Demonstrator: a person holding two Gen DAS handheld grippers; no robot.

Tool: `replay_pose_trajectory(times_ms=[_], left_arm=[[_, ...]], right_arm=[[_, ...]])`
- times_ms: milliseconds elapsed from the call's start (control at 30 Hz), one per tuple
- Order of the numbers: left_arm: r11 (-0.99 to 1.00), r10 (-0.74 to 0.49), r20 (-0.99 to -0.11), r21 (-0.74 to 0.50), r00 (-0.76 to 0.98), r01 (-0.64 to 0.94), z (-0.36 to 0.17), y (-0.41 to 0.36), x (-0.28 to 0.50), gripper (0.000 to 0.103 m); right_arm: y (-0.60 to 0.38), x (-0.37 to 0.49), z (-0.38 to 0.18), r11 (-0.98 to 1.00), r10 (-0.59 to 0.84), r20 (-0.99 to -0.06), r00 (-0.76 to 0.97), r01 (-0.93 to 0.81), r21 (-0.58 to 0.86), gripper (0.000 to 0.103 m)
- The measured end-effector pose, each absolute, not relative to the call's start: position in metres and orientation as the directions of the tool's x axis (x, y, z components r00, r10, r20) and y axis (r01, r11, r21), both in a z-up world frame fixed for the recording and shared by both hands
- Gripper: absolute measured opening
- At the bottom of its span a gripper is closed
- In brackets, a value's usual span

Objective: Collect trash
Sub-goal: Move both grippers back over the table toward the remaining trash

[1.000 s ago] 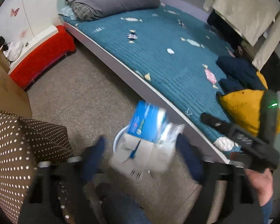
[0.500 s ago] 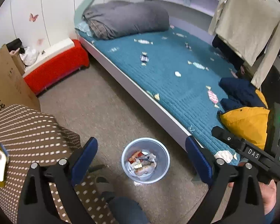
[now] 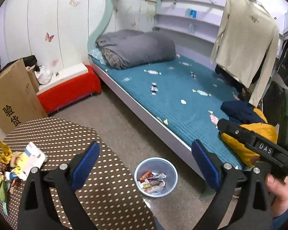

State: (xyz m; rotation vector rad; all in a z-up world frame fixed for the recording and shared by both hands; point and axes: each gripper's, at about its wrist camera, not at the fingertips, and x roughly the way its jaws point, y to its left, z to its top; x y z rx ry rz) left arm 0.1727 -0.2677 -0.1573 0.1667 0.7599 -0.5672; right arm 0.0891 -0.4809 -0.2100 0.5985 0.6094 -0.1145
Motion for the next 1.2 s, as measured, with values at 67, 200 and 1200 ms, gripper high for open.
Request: replay_pose_trajectory(times_ms=[67,200,1200], left_arm=[[0.842,-0.43,-0.672,-0.058,0.603,0.536,-0.149,-0.253,0.165,0.094],[0.852,-0.425,-0.649,-0.052,0.631,0.52,-0.138,-0.231,0.156,0.094],[0.976,-0.213,-0.627,-0.097,0.749,0.197,-0.162,0.018,0.158,0.094]], right_arm=[[-0.469,0.087,-0.199,0.839,0.074,-0.558,0.826,0.251,0.483,0.097],[-0.444,0.083,-0.179,0.862,0.088,-0.539,0.838,0.208,0.463,0.097],[-0.222,0.139,-0.145,0.958,0.252,-0.608,0.753,-0.107,0.265,0.097]])
